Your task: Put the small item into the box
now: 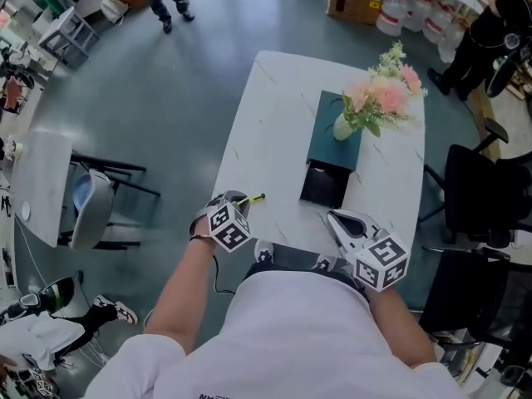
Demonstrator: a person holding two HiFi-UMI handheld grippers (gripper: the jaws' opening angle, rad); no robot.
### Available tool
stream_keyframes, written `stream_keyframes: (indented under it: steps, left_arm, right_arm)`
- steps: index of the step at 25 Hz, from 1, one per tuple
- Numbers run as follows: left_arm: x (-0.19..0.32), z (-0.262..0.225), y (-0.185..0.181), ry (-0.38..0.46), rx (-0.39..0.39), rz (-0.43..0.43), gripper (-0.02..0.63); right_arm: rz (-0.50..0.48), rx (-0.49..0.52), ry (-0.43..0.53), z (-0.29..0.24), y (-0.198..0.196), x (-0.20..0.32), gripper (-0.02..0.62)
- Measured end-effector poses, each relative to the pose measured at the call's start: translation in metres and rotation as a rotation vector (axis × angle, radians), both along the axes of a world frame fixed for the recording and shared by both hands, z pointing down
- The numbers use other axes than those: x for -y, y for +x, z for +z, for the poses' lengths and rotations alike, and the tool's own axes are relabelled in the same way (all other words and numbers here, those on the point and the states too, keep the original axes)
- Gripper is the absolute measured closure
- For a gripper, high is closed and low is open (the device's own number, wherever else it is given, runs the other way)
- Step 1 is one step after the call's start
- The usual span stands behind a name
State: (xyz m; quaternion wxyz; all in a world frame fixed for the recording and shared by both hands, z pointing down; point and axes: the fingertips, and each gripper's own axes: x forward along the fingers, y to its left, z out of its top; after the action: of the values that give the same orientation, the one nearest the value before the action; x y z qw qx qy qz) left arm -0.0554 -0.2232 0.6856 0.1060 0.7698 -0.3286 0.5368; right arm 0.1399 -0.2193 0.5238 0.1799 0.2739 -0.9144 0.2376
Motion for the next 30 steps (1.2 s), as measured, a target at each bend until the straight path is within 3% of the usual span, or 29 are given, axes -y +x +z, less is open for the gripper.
stream_keyframes:
  steps: [2,4,5,12,16,24,30]
  left_arm:
    - [-0.002,0.014,-0.002,-0.056,0.001,0.028,0.569]
    - [-0.006,0.028,-0.005,-0.107,0.021,0.073,0.488]
    - [-0.007,0.032,-0.007,-0.119,0.031,0.093,0.480]
    - [-0.013,0.062,-0.015,-0.227,0.068,0.157,0.482]
    - [-0.017,0.065,-0.015,-0.292,-0.012,0.130,0.529]
    - [-0.017,0.059,-0.009,-0.307,-0.051,0.086,0.540]
    - [-0.002,0.025,0.013,-0.241,-0.131,0.023,0.540]
  right_arm:
    - [0.018,0.001,-0.013,0.005,-0.002,-0.002,0.578]
    - [0.034,0.000,-0.025,0.009,-0.002,-0.005,0.578]
    - [0.043,-0.001,-0.027,0.010,-0.001,-0.006,0.578]
    - [0.117,-0.007,-0.026,0.011,0.009,-0.002,0.578]
    - [0.128,-0.012,-0.011,0.008,0.011,-0.001,0.578]
    - [0.147,-0.013,0.000,0.005,0.018,0.002,0.578]
    - [0.155,-0.015,0.007,0.004,0.027,0.003,0.578]
